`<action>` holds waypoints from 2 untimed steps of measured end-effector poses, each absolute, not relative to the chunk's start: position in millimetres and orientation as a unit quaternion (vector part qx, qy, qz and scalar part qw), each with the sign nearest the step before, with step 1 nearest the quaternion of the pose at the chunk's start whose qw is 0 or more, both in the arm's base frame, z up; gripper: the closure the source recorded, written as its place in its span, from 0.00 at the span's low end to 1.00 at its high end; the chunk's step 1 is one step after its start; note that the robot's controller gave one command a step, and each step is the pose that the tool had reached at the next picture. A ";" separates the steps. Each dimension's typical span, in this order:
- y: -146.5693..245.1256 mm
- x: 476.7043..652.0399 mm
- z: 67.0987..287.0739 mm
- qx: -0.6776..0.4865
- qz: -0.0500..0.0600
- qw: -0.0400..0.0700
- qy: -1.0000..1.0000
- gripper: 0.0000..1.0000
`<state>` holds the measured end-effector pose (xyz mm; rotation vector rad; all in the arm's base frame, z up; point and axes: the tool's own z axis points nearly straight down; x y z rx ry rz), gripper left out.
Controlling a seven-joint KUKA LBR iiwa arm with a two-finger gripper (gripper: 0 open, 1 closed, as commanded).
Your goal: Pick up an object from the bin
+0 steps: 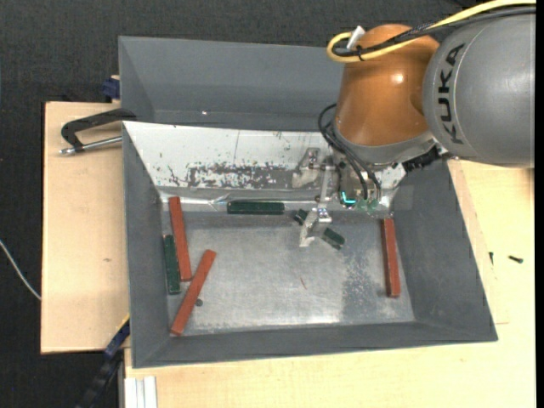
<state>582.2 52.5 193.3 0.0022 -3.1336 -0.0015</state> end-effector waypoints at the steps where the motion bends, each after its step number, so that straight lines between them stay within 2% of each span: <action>1: 52.3 583.9 197.9 0.000 -0.001 0.000 -1.000 0.00; 2: 26.4 590.8 187.9 -0.047 -0.002 -0.001 -0.999 0.00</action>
Offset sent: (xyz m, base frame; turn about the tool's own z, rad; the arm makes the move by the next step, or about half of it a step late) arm 0.0172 -0.0774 -0.0253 0.2560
